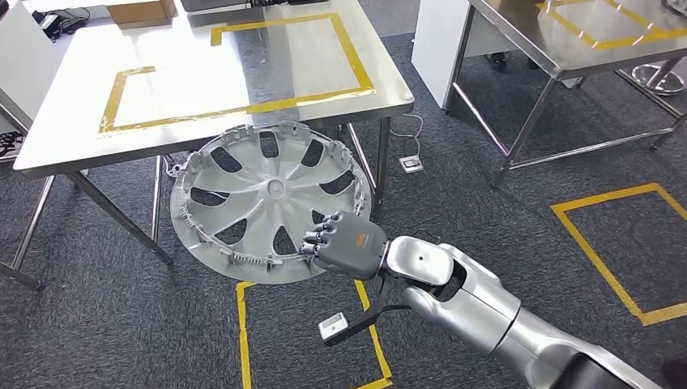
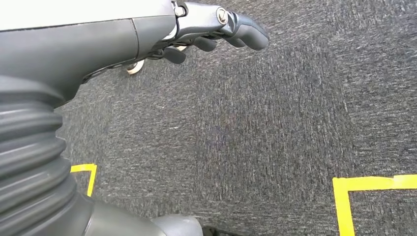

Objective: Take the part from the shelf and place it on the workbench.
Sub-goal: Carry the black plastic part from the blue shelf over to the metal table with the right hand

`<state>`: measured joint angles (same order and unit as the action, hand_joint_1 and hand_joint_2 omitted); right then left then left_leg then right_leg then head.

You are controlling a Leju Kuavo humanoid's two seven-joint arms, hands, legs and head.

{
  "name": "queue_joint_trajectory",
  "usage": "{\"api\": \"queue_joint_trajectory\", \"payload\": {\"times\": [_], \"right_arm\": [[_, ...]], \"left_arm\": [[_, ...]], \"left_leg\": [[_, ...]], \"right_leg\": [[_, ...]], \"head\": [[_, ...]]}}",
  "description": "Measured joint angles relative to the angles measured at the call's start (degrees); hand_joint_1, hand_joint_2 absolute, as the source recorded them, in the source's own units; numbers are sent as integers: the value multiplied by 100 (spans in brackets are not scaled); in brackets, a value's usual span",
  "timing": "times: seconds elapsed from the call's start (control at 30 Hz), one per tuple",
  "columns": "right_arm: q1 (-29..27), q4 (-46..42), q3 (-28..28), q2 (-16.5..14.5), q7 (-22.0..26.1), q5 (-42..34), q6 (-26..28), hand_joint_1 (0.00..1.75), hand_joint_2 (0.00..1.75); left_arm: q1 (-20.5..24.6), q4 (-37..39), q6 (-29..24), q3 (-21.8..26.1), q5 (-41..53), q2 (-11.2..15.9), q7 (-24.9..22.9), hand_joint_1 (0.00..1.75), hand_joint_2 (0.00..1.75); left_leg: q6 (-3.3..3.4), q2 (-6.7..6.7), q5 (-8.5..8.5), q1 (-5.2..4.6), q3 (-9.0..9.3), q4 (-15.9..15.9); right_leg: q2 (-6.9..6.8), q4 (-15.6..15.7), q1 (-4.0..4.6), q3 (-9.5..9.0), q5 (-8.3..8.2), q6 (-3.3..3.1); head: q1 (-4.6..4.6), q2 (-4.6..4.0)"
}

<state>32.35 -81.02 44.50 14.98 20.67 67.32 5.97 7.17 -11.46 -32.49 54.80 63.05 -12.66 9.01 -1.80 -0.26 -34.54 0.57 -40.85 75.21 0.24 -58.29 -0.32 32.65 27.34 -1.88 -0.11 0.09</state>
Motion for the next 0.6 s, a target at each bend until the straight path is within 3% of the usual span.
{"api": "queue_joint_trajectory", "payload": {"times": [0.03, 0.1, 0.17, 0.27, 0.33, 0.37, 0.47, 0.5, 0.53, 0.6], "right_arm": [[7, -1, 0, -13, 0, 17, 5, 175, 175], [38, -9, -1, -49, -1, 44, 8, 175, 175], [94, -26, -4, -78, -1, 66, 19, 175, 175], [155, -102, -14, -103, 3, 100, 61, 175, 175], [176, -173, -20, -115, 5, 123, 81, 175, 175], [187, -203, -23, -120, 4, 134, 84, 175, 175], [201, -251, -27, -123, 3, 156, 85, 175, 175], [199, -260, -29, -123, 4, 162, 83, 175, 175], [199, -271, -32, -123, 5, 167, 79, 175, 175], [201, -297, -39, -122, 6, 173, 67, 175, 175]], "left_arm": [[-7, 0, 1, 0, -4, 1, -2, 0, 175], [-11, 0, 1, 0, -10, 5, -3, 0, 175], [-3, 4, 4, 0, -19, 7, -5, 0, 175], [1, 7, 8, 1, -27, 0, -9, 0, 175], [-1, 6, 8, 2, -27, -2, -10, 0, 175], [4, 6, 8, 2, -20, -4, -9, 0, 175], [7, 7, 13, 0, -3, -10, -13, 0, 175], [-1, 7, 14, 0, -3, -11, -15, 0, 175], [-7, 7, 14, 0, -3, -12, -17, 0, 175], [-8, 7, 16, 0, -2, -22, -18, 0, 175]], "left_leg": [[6, 0, 198, 0, -31, -105], [34, 5, 769, -1, 170, -822], [77, 7, 1033, -16, 416, -1442], [188, -10, 950, -23, 502, -1588], [262, -22, 903, -5, 571, -1615], [288, -28, 880, 7, 614, -1626], [322, -42, 780, 7, 711, -1635], [319, -48, 737, 6, 758, -1634], [311, -54, 691, 6, 817, -1633], [287, -64, 585, 5, 958, -1636]], "right_leg": [[5, -1, 1, -71, 54, 7], [10, -1, -1, -222, 176, 36], [18, -6, 20, -300, 283, 96], [23, -28, 39, -347, 316, 185], [11, -251, 31, -251, 347, 234], [6, -507, 25, -99, 412, 262], [-2, -1521, 6, 621, 757, 319], [-2, -1664, 5, 794, 770, 320], [-2, -1613, 5, 870, 666, 312], [-5, -931, 13, 714, 117, 264]], "head": [[-1, 0], [-1, 0], [-7, 0], [12, 0], [31, 0], [39, 0], [61, 0], [63, 0], [65, 0], [67, 0]]}}
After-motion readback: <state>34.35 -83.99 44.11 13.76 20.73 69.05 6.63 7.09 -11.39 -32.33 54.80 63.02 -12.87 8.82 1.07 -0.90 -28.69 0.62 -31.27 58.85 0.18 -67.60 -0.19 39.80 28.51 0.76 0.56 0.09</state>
